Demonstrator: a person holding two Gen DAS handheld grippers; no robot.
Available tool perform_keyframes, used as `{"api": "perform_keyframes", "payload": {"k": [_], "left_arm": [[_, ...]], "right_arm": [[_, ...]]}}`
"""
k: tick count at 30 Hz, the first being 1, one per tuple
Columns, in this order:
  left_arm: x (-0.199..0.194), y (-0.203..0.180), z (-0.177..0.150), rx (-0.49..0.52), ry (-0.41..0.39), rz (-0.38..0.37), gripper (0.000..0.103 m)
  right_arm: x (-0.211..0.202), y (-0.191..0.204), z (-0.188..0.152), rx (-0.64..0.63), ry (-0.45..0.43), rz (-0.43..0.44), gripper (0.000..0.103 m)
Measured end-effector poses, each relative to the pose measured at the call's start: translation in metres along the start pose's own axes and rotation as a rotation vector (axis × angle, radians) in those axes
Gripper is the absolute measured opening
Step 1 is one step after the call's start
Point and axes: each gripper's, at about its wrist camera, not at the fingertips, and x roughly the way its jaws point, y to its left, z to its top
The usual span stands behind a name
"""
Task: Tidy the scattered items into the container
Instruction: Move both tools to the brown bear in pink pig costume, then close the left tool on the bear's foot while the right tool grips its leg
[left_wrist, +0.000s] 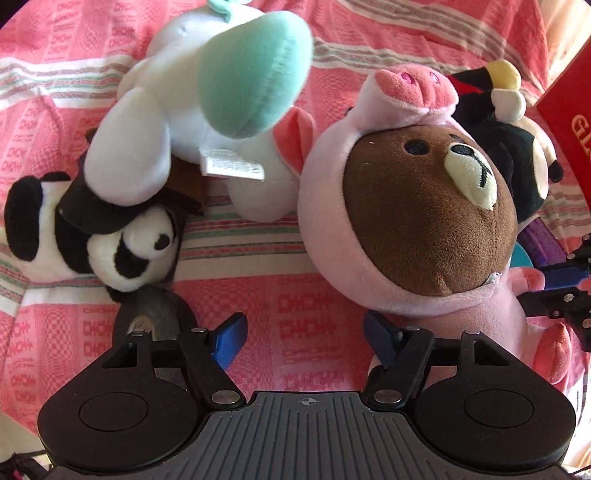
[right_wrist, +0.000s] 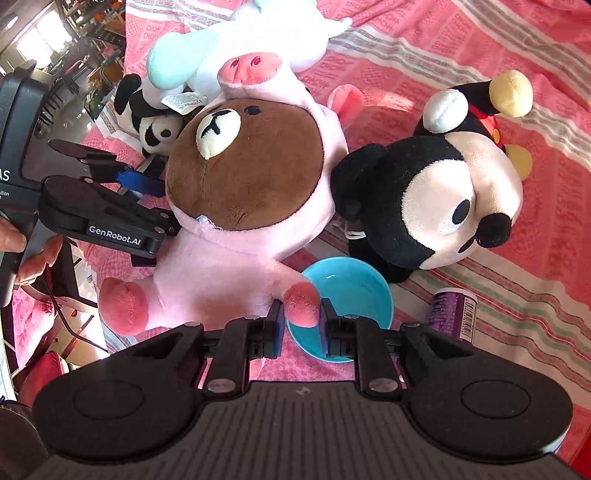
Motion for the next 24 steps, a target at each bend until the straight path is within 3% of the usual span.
{"api": "perform_keyframes", "payload": {"k": [4,6,9,13,19,21,24], "left_arm": [[-0.028,0.016,-0.009,-0.075,-0.009,-0.072,0.087],[-0.038,0.013,-0.015,-0.067,-0.004,-0.109,0.089],[-0.049,0.001,-0.020,-0.017,0.007,-0.147,0.088],[-0.055,-0.022,-0.027,0.086,0.029,-0.160,0.073],[-0.065,-0.023,-0.018,0.058,0.037,-0.225,0.077],[-0.070,-0.022,-0.017,0.059,0.013,-0.198,0.078],[-0.065,-0.019,-0.011,0.087,-0.018,-0.095,0.080]], "right_arm": [[0.000,0.005,-0.001,0.017,-0.012,-0.006,0.025],[-0.003,0.002,-0.002,0.024,-0.021,0.003,0.027],[-0.014,-0.001,0.001,0.045,-0.037,0.020,0.038],[-0.024,0.000,0.004,0.040,-0.055,0.035,0.044],[-0.016,0.009,-0.003,0.010,0.004,0.056,0.047],[-0.013,0.008,-0.007,0.023,0.019,0.070,0.048],[-0.006,0.006,-0.011,0.046,0.034,0.091,0.048]]}}
